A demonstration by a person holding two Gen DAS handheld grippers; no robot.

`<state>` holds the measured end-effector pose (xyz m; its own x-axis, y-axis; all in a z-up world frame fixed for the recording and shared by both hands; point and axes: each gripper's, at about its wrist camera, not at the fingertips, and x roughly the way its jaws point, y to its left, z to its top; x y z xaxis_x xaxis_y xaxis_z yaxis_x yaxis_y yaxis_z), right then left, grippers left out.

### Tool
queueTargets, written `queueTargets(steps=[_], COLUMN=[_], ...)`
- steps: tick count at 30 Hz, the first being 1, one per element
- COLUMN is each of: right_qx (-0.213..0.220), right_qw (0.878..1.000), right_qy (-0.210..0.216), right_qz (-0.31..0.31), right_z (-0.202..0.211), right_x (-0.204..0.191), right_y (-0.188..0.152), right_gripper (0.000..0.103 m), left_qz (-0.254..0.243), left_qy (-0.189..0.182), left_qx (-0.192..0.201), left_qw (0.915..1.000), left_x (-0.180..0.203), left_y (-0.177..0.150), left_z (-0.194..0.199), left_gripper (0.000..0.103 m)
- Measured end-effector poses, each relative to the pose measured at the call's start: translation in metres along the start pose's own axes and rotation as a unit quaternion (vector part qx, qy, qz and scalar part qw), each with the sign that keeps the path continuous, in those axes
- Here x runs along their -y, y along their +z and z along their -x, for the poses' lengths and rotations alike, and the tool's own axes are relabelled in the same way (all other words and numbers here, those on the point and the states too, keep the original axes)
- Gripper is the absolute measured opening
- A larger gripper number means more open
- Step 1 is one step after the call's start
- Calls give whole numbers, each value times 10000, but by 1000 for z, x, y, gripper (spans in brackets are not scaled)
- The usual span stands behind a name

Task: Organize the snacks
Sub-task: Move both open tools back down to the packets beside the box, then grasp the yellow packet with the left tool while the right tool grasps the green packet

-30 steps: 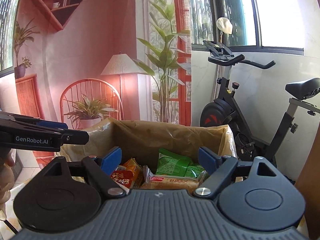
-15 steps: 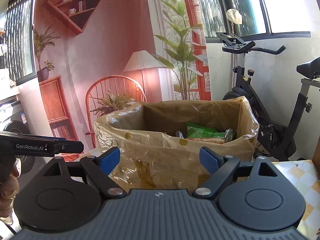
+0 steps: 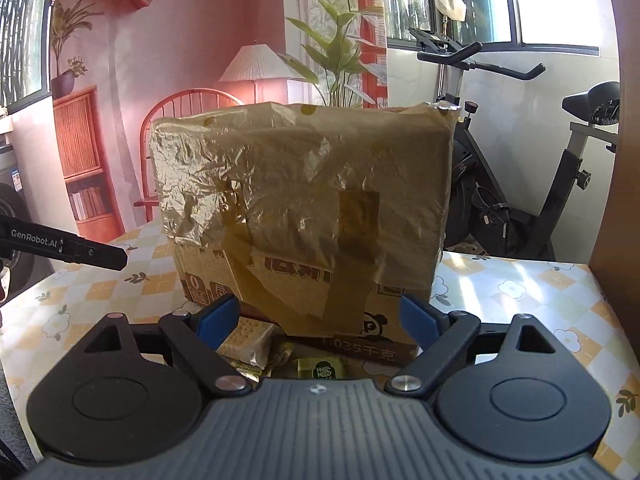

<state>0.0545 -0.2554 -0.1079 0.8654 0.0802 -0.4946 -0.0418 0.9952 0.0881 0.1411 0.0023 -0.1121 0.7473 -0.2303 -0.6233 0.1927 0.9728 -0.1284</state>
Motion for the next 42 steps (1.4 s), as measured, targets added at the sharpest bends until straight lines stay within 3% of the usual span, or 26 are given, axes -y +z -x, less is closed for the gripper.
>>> queueTargets(steps=[5,8,14,26,32,38,41,42], right_qx=[-317,-629,-909,-1194,-1159,-1170,-1171,-1171], right_qw=[9991,9976,9955,9927,9931,9928,9928,9928], right_qy=[-57,78,176,165,87,-5,-4,-3], right_qz=[-289,-279,-225,96,126,257,258,257], right_z=[-21,-42,-72,-88,-85,-84,-84,-84], right_x=[12,17,16,4,4,-1,-1,-1], right_y=[-24,-36,-49,-55,-56,-57,-57,-57], right_gripper=[69,64,63,55,46,45,45,45], left_qz=[19,30,42,-173,-361,-656,-742,-763], left_qy=[-48,-89,-104,-281,-68,193,211,200], left_qx=[-141,-259,-558,-1002,-1065,-952,-855,-826], left_qw=[9999,9996,9984,9944,9936,9931,9933,9935], left_x=[-3,-3,1,28,45,52,52,51], left_y=[-8,-12,-24,-43,-52,-64,-69,-70], left_z=[-9,-16,-29,-61,-78,-81,-76,-74], left_gripper=[59,58,54,54,54,54,47,40])
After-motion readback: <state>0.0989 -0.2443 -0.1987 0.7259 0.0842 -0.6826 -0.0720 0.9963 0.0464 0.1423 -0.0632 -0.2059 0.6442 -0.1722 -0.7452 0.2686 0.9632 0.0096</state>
